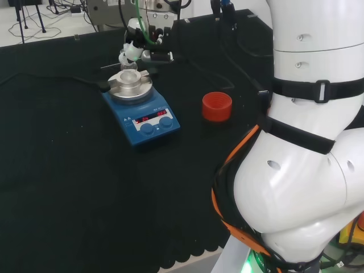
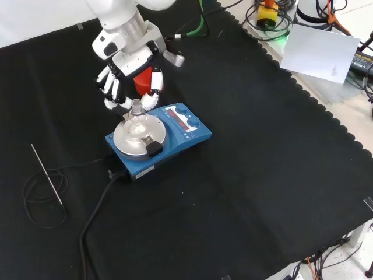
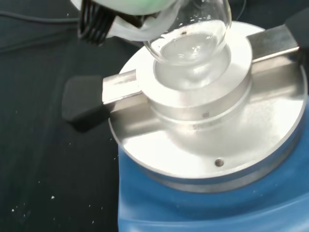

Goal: Place the round-bottom flask on the heater.

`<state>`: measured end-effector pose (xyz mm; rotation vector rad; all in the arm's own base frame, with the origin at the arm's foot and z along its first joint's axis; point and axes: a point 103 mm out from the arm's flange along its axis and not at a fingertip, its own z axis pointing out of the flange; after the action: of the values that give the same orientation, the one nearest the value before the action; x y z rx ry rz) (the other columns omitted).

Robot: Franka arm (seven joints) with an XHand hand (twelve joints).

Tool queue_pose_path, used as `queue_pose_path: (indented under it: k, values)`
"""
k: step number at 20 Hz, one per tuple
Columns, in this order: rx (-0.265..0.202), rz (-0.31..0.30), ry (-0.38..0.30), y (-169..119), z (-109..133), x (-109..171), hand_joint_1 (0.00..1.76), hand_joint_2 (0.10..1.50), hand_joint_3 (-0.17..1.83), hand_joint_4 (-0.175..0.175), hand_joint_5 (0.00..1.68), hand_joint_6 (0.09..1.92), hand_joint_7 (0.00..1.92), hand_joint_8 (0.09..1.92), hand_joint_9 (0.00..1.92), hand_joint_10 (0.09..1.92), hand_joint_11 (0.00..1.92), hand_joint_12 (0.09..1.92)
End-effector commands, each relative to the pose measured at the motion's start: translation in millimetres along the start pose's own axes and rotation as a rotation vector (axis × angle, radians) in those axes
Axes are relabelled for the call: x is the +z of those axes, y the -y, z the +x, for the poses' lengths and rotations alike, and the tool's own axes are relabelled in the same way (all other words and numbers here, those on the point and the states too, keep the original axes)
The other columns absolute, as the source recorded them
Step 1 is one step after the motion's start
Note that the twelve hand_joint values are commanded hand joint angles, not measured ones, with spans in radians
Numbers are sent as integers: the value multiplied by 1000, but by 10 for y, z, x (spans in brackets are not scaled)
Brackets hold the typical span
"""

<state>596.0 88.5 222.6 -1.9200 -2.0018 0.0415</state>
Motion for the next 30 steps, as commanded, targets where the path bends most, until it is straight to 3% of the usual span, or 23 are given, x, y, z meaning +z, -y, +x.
queue_pose_path:
  k: [1,27,30]
  values:
    - [-3,13,1,-6,21,78,1082,726,875,-35,957,1316,470,674,630,650,213,1331]
    - [10,24,13,-100,8,187,1081,725,879,-31,957,1317,464,675,626,653,213,1332]
    - [14,26,-14,-98,-17,195,1073,778,774,-20,940,1286,447,685,610,664,207,1337]
